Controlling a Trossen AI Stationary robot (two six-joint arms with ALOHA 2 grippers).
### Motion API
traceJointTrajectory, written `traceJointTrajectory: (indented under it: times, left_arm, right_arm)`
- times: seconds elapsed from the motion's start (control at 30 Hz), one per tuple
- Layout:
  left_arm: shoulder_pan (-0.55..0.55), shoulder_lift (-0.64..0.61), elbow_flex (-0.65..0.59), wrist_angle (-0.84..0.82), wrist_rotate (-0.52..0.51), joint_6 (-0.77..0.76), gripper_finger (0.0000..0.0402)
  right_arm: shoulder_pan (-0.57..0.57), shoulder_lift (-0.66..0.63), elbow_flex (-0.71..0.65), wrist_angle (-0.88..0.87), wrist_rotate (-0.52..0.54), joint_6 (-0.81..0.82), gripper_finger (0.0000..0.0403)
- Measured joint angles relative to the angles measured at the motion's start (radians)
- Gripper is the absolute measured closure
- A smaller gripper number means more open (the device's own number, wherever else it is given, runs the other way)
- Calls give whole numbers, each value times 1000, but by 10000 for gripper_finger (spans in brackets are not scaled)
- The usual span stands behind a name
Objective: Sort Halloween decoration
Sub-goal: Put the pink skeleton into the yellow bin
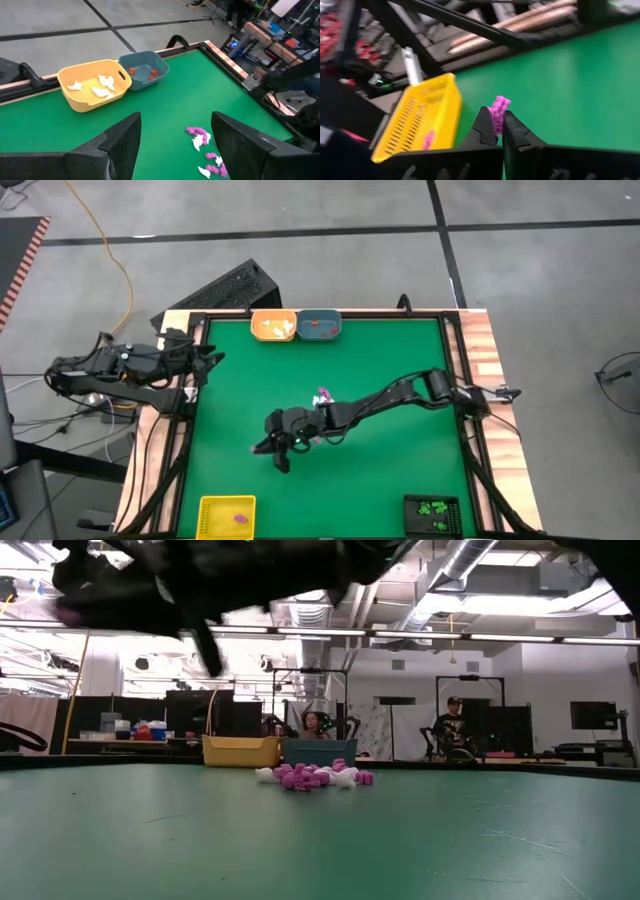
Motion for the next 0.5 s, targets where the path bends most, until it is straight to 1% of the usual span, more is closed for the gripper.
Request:
traceJointTrajectory:
  times: [0.2, 0.3, 0.37, 0.5]
  left_arm:
    - [0, 0, 0, -1, 16, 4, 170]
    - [0, 0, 0, -1, 16, 8, 170]
    - [0, 0, 0, 0, 16, 17, 170]
    - [0, 0, 0, -1, 16, 32, 170]
  right_arm:
    - [21, 145, 208, -13, -29, -22, 401]
    - [29, 208, 312, -26, -81, -26, 401]
    - [30, 248, 378, -52, -131, -47, 401]
    - [49, 311, 494, -162, -156, -87, 401]
